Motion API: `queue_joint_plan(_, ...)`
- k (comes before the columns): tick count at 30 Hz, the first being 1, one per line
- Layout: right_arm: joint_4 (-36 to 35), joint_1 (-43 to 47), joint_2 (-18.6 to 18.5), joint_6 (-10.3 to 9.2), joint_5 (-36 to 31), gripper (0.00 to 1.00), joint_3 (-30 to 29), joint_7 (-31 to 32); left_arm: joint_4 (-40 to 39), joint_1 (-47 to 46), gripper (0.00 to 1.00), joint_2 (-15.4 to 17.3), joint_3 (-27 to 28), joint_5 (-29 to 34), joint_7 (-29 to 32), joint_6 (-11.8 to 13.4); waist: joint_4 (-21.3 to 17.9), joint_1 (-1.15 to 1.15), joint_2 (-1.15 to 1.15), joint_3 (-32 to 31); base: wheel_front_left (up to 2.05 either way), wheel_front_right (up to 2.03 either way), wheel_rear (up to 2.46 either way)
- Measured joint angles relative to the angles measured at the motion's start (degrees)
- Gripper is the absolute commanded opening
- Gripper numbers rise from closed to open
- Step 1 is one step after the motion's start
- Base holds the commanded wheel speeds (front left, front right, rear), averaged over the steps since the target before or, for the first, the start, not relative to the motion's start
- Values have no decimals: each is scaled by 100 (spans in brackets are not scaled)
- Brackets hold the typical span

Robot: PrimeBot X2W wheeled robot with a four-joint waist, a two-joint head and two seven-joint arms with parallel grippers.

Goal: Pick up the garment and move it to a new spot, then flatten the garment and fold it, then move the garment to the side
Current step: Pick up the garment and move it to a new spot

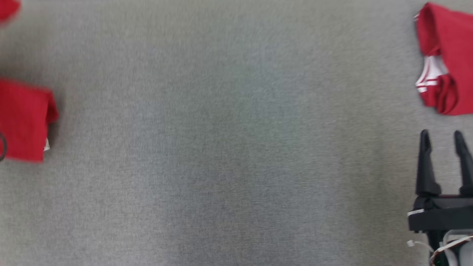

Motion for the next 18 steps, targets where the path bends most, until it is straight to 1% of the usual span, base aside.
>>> queue_joint_plan(4,318,2,94,0,67,100,97,-191,-688,-139,0,-177,-386,-12,-5,-9,-111,0,0,-254,0,0,0)
queue_joint_plan(7,527,0,192,0,110,100,212,-309,-1220,-154,0,-331,-589,-22,193,-9,-255,0,0,-404,0,0,0)
queue_joint_plan(12,794,-2,281,0,223,100,314,-465,-2062,-115,0,-735,-943,-34,622,-9,-583,0,0,-570,0,0,0)
queue_joint_plan(13,794,-2,281,0,223,100,314,-465,-2062,-115,0,-735,-943,-34,622,-9,-583,0,0,-570,0,0,0)
queue_joint_plan(14,840,-5,302,0,243,100,323,-500,-2196,-91,0,-812,-1009,-33,687,-9,-653,0,0,-596,0,0,0)
queue_joint_plan(18,1020,-9,368,0,298,100,348,-598,-2695,70,0,-1207,-1279,-45,902,37,-918,1,0,-689,0,0,0)
